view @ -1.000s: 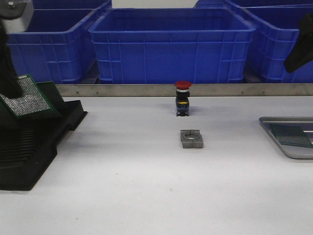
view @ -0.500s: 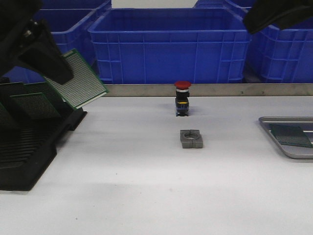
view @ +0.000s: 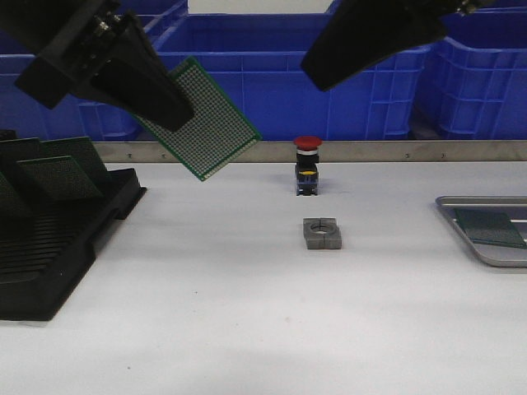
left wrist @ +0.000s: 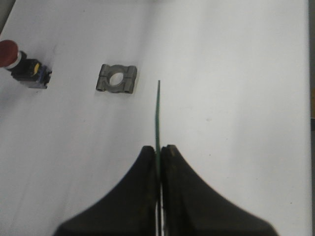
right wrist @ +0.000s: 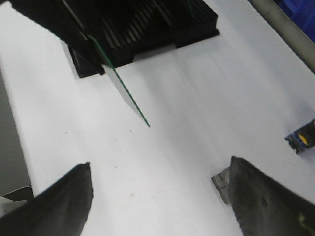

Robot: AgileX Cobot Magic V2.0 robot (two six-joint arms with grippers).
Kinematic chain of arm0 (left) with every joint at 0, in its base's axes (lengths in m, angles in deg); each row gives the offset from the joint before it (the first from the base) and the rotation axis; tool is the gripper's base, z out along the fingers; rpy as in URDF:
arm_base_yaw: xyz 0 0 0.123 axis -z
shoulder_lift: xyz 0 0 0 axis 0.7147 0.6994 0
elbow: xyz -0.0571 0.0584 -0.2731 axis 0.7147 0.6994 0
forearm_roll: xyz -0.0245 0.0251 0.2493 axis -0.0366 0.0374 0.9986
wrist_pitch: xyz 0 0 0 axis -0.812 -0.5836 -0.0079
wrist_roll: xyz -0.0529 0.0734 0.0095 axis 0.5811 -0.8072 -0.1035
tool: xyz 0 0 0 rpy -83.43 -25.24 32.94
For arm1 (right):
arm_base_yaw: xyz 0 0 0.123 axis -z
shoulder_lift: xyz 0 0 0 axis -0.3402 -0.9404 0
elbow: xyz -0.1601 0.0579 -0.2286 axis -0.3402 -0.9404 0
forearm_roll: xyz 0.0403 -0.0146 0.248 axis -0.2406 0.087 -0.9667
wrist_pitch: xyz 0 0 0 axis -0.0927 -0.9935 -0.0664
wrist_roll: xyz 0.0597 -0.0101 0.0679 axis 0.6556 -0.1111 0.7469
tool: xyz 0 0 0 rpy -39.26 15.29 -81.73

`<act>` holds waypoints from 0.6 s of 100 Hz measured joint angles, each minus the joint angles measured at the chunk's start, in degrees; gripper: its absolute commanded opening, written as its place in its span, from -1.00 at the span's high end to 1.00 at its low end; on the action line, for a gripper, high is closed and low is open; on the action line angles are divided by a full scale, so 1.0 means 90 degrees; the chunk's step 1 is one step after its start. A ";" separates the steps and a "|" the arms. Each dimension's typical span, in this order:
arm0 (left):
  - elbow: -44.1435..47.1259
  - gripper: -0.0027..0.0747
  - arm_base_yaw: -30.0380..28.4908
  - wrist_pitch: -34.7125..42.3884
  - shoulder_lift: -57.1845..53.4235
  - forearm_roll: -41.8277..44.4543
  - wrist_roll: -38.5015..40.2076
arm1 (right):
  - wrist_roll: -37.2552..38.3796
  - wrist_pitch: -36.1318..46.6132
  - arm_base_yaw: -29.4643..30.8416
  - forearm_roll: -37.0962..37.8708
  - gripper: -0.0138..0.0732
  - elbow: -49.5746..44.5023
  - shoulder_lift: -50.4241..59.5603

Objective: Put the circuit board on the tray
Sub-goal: 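Lift the board with the left gripper and pass it to the right gripper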

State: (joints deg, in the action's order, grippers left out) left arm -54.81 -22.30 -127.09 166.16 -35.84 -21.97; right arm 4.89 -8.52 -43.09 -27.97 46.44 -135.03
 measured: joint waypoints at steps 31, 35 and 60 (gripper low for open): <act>0.0000 0.98 0.0000 -0.0423 0.0000 -0.0495 -0.0630 | -0.0316 0.0259 -0.0639 -0.0123 -0.65 0.0000 -0.0290; 0.0000 0.98 0.0000 -0.0528 0.0000 -0.0571 -0.0737 | -0.0346 0.0310 -0.0677 -0.0170 -0.65 0.0000 -0.0347; 0.0000 0.98 0.0000 -0.0835 0.0000 -0.0841 -0.0912 | -0.0457 0.0408 -0.0739 -0.0498 -0.39 0.0000 -0.0759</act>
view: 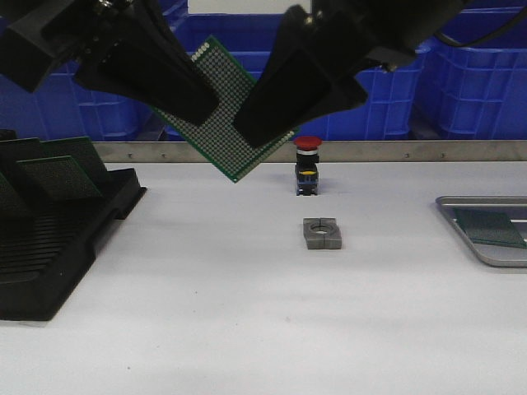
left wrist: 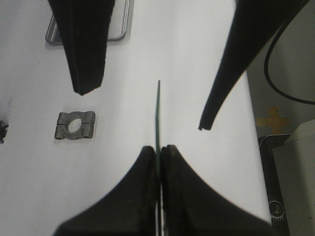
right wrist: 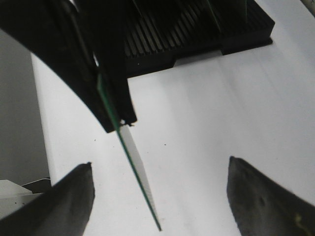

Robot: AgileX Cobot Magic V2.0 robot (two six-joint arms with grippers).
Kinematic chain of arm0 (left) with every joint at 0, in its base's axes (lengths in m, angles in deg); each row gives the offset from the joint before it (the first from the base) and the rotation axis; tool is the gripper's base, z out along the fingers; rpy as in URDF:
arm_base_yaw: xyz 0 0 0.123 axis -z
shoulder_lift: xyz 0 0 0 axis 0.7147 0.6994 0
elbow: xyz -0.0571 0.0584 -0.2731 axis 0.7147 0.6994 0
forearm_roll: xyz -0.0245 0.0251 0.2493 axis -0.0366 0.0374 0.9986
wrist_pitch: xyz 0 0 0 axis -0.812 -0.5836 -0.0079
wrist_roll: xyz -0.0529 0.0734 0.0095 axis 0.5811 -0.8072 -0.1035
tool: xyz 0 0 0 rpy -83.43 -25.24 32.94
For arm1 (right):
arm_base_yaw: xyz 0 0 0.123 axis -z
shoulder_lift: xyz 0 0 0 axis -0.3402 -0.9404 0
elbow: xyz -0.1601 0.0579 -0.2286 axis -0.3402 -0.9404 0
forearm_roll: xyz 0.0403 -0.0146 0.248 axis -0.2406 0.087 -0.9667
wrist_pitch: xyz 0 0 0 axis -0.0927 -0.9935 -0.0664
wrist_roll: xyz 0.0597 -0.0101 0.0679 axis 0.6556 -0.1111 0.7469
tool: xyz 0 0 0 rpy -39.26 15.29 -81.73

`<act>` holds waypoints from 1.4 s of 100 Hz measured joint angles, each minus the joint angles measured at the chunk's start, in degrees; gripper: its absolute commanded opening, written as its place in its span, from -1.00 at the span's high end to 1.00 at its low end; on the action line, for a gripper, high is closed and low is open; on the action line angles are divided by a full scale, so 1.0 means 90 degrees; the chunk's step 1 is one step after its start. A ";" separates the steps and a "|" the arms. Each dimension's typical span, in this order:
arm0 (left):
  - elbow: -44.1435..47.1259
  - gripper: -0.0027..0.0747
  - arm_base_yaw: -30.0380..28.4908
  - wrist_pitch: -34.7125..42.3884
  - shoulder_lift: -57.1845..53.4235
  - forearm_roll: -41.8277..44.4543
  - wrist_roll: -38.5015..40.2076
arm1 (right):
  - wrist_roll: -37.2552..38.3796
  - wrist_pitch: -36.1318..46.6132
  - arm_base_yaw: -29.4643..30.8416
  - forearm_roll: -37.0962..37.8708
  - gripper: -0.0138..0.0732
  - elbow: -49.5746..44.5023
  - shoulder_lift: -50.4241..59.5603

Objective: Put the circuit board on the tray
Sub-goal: 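Lift the board with the left gripper and pass it to the right gripper, then lower the second board onto the silver tray with the right gripper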

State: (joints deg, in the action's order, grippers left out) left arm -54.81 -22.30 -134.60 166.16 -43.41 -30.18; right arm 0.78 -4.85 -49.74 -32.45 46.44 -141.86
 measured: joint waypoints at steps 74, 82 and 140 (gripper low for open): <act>0.0000 -0.19 0.0000 0.0135 -0.0011 -0.0045 -0.0053 | -0.0150 -0.0287 -0.0047 -0.0301 0.96 -0.0011 -0.0194; 0.0000 -0.40 0.0000 0.0169 -0.0011 -0.0048 -0.0053 | -0.0069 -0.0244 -0.0004 -0.0331 0.96 -0.0011 -0.0194; 0.0000 -0.42 0.0000 0.0687 -0.0011 -0.0073 -0.0031 | 0.0857 -0.1098 0.3095 -0.0369 0.96 -0.0011 -0.1193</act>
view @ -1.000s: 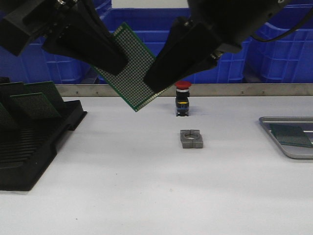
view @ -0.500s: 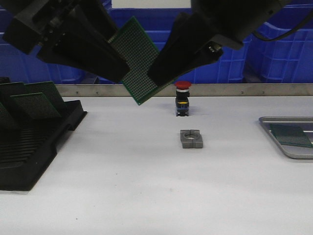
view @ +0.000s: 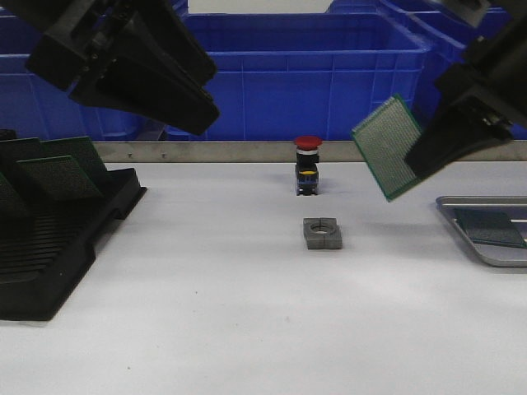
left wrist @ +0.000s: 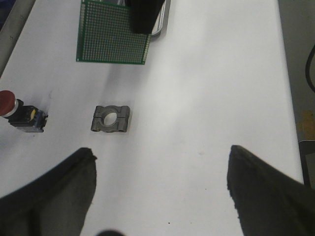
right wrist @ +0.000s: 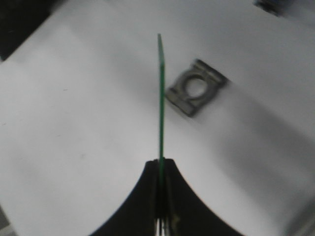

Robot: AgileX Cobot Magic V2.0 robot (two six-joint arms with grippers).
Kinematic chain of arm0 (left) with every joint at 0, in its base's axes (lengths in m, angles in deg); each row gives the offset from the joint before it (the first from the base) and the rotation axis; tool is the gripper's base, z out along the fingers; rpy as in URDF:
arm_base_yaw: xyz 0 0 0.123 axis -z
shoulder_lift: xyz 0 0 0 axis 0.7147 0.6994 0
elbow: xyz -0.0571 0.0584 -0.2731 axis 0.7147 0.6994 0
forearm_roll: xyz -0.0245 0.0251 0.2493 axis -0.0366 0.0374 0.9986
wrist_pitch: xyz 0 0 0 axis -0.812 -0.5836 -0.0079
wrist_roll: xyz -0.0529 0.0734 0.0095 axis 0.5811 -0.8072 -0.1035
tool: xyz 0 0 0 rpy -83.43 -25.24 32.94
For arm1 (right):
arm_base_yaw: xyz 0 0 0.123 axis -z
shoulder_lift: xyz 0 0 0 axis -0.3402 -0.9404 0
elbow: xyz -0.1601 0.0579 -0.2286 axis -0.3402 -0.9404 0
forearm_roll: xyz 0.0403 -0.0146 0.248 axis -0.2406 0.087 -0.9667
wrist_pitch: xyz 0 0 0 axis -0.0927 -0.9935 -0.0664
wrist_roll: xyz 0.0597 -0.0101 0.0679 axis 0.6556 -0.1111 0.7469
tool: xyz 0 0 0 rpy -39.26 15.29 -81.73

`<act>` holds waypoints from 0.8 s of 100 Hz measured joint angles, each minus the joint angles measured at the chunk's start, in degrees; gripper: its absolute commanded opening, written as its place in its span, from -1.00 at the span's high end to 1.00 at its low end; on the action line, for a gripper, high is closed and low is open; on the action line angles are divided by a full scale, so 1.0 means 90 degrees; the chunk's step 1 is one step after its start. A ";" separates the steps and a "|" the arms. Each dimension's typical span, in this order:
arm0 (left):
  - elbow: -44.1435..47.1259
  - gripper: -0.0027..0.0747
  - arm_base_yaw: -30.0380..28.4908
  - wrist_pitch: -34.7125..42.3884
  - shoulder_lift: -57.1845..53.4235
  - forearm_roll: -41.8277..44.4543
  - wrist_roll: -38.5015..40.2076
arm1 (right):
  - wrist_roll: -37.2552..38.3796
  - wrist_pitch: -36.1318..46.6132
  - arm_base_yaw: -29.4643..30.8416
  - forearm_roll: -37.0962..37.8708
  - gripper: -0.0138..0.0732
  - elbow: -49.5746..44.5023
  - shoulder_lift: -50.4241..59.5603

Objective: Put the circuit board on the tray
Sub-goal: 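Lower the second board onto the silver tray with the right gripper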

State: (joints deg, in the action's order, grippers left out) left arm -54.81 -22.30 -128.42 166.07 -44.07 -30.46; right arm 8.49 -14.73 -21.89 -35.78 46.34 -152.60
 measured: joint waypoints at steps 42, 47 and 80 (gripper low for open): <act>0.0000 -0.42 0.0000 0.0000 0.0000 0.0000 0.0004 | 0.0351 0.0908 0.1287 -0.0374 0.96 0.0000 -0.1305; 0.0000 -0.42 0.0000 0.0000 0.0000 0.0000 0.0004 | 0.0351 0.0919 0.1339 -0.0429 0.96 0.0011 -0.1315; 0.0000 -0.42 0.0000 0.0000 0.0000 0.0000 0.0004 | 0.0355 0.0767 0.1605 -0.0615 0.96 0.0011 -0.1315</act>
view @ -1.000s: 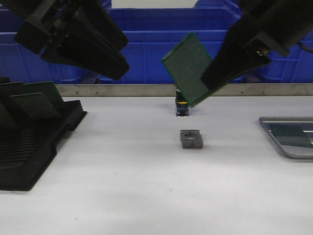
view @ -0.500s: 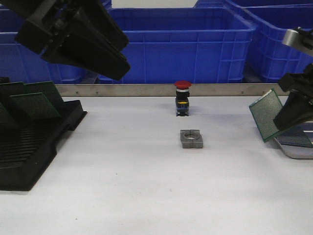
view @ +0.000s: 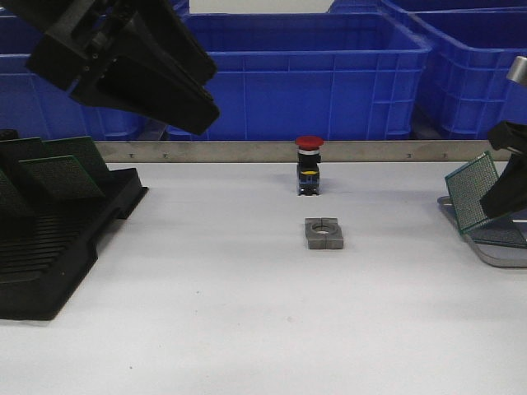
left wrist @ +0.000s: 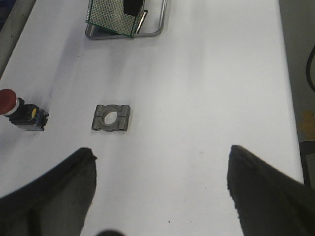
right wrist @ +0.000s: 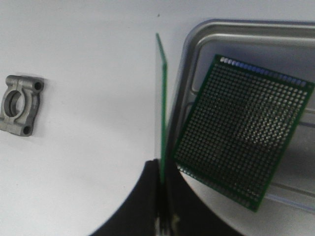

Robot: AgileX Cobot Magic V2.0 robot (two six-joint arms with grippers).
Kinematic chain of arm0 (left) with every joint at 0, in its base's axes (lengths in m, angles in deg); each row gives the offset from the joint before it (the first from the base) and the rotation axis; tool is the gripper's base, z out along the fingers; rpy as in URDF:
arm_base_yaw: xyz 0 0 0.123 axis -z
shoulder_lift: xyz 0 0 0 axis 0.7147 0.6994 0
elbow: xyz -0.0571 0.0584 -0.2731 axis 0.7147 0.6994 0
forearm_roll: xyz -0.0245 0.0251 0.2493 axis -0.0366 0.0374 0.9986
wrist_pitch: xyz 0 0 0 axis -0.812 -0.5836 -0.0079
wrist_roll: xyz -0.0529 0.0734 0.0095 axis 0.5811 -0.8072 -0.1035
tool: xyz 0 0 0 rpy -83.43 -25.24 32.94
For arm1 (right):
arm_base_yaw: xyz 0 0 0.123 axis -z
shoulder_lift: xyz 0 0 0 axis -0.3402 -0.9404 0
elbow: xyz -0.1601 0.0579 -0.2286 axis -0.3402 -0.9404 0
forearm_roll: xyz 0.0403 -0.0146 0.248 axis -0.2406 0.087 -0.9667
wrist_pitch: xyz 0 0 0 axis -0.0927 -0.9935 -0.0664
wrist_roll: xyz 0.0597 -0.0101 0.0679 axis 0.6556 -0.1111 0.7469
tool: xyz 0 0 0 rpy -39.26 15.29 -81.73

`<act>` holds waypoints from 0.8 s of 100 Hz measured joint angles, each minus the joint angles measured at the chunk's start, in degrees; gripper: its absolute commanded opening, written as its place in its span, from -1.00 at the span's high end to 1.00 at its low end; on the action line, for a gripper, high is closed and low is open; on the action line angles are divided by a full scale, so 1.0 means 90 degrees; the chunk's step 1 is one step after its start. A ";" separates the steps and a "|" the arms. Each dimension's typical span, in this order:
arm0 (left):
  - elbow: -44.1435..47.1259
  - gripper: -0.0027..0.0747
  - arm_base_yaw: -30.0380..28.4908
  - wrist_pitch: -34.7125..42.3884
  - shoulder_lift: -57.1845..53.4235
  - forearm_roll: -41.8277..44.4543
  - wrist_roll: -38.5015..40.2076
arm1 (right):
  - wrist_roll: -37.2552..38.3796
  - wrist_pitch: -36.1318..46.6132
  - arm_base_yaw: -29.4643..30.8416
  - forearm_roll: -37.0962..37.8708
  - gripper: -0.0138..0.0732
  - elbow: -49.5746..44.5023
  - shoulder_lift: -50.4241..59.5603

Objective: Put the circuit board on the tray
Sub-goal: 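Lower the second board onto the silver tray with the right gripper, then open the right gripper and withdraw both grippers upward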

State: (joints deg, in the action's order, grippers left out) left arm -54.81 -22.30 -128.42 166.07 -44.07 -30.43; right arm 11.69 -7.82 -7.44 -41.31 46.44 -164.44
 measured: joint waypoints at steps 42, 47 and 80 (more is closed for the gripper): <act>0.0000 -0.34 0.0000 -0.0013 0.0000 0.0000 0.0000 | 0.0030 0.0081 0.0268 -0.0061 0.95 0.0012 0.0000; 0.0000 -0.34 0.0000 -0.0013 0.0000 0.0000 0.0000 | 0.0044 0.0156 0.0313 -0.0045 0.88 0.0012 -0.0015; 0.0000 -0.34 0.0000 -0.0013 0.0000 -0.0010 0.0000 | 0.0055 0.0213 0.0328 -0.0041 -0.67 0.0012 -0.0015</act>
State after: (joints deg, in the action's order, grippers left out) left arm -54.81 -22.30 -128.53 166.07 -44.15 -30.43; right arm 12.18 -5.91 -4.49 -41.68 46.55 -164.57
